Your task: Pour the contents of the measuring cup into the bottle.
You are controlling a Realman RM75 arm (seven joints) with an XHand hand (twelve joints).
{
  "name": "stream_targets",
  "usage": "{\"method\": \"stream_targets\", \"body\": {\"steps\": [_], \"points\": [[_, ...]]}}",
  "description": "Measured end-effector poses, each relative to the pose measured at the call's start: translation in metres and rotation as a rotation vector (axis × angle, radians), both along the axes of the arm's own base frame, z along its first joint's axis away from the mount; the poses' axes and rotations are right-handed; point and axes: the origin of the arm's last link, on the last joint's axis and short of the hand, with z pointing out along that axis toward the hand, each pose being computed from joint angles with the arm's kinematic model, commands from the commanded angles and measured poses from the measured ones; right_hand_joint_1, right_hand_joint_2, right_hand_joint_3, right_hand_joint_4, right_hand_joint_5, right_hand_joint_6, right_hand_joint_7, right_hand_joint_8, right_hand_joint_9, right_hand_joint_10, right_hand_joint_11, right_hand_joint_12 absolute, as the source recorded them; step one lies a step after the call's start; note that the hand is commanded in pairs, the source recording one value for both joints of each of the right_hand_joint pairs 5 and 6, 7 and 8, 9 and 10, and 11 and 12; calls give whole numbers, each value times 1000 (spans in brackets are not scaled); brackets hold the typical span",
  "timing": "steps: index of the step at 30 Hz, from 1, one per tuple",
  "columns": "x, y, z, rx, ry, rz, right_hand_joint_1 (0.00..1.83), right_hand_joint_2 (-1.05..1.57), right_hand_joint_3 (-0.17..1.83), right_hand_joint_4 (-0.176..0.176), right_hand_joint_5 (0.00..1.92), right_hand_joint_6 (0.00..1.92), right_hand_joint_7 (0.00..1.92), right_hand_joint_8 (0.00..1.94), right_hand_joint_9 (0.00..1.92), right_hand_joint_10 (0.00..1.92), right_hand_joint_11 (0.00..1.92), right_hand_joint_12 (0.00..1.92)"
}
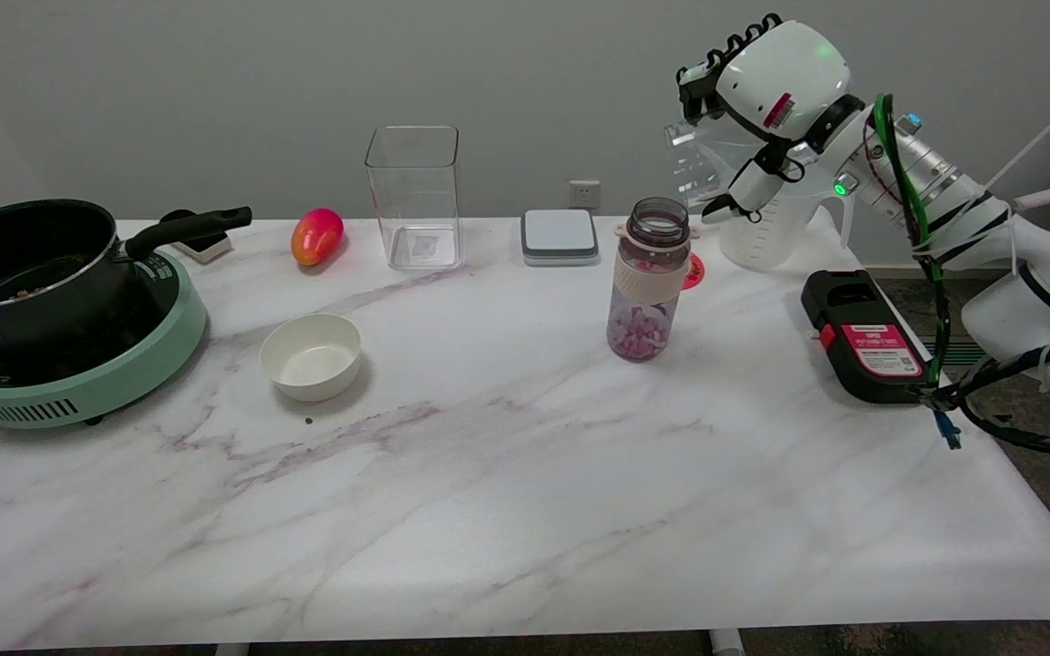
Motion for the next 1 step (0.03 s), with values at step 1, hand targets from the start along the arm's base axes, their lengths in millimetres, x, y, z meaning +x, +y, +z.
{"method": "stream_targets", "body": {"steps": [1], "points": [[0, 0, 0, 1, 1, 0, 1354, 1164, 516, 0, 1770, 1770, 1801, 1801, 1723, 1723, 1319, 1319]]}}
